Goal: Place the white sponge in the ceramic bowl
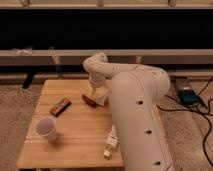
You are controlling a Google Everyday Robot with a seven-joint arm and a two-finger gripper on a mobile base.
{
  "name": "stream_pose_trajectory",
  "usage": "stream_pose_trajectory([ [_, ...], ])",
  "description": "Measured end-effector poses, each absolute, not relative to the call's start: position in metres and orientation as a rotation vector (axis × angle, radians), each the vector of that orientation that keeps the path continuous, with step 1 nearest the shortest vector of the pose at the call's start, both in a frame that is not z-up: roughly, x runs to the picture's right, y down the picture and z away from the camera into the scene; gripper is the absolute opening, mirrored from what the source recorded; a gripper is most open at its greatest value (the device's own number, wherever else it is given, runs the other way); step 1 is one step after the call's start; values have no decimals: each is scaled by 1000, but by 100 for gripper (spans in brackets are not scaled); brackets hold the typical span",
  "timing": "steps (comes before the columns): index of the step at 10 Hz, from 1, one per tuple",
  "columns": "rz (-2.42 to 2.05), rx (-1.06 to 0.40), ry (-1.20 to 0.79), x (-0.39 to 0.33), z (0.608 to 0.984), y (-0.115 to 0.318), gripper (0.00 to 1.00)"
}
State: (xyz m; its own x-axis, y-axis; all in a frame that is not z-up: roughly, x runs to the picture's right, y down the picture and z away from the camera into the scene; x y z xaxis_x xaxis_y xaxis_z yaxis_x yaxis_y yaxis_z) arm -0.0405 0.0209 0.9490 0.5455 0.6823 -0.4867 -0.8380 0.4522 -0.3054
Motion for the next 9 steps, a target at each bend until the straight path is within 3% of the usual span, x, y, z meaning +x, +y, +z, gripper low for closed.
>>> stream_pose_trajectory([
  [6, 1027, -592, 395, -19, 976, 37, 79],
  [9, 1066, -676, 410, -17, 977, 46, 52],
])
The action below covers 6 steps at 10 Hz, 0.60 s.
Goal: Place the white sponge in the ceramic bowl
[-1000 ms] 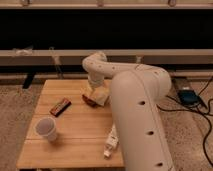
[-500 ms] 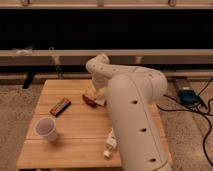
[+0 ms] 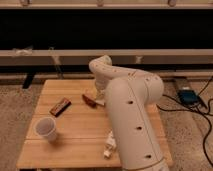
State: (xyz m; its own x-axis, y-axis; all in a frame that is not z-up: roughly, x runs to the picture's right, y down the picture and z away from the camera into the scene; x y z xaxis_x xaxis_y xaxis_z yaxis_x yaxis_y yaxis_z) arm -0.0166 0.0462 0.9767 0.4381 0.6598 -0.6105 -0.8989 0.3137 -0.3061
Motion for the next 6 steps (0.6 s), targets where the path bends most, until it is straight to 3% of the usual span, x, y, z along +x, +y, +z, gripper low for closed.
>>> stream_pose_trajectory([
  [5, 1072, -751, 342, -36, 944, 40, 5],
  [6, 1074, -750, 321, -38, 932, 32, 0],
])
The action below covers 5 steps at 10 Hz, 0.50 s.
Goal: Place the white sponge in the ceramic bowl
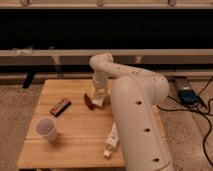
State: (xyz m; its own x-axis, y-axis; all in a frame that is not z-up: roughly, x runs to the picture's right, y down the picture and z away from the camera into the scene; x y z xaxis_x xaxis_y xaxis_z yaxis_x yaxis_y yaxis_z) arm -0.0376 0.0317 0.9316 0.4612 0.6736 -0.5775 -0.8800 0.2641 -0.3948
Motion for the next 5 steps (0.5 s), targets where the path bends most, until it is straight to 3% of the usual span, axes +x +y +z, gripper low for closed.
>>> stream_pose_trajectory([
  [5, 1130, -707, 309, 17, 867, 0, 0],
])
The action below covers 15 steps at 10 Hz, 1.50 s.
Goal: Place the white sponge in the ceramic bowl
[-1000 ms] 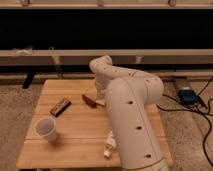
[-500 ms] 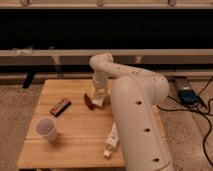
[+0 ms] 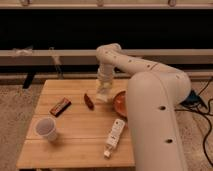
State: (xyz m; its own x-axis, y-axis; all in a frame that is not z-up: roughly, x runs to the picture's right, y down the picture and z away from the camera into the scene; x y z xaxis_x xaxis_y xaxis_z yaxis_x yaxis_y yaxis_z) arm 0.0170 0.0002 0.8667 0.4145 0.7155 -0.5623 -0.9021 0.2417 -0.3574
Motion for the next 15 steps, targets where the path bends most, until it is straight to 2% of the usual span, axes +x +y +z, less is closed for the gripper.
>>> stream_pose_trajectory([
  [2, 1170, -692, 321, 49, 852, 3, 8],
  [7, 1287, -605, 360, 141, 822, 34, 62],
  [9, 1294, -576, 354, 151, 826, 38, 78],
  [15, 1175, -510, 192, 134, 842, 23, 80],
])
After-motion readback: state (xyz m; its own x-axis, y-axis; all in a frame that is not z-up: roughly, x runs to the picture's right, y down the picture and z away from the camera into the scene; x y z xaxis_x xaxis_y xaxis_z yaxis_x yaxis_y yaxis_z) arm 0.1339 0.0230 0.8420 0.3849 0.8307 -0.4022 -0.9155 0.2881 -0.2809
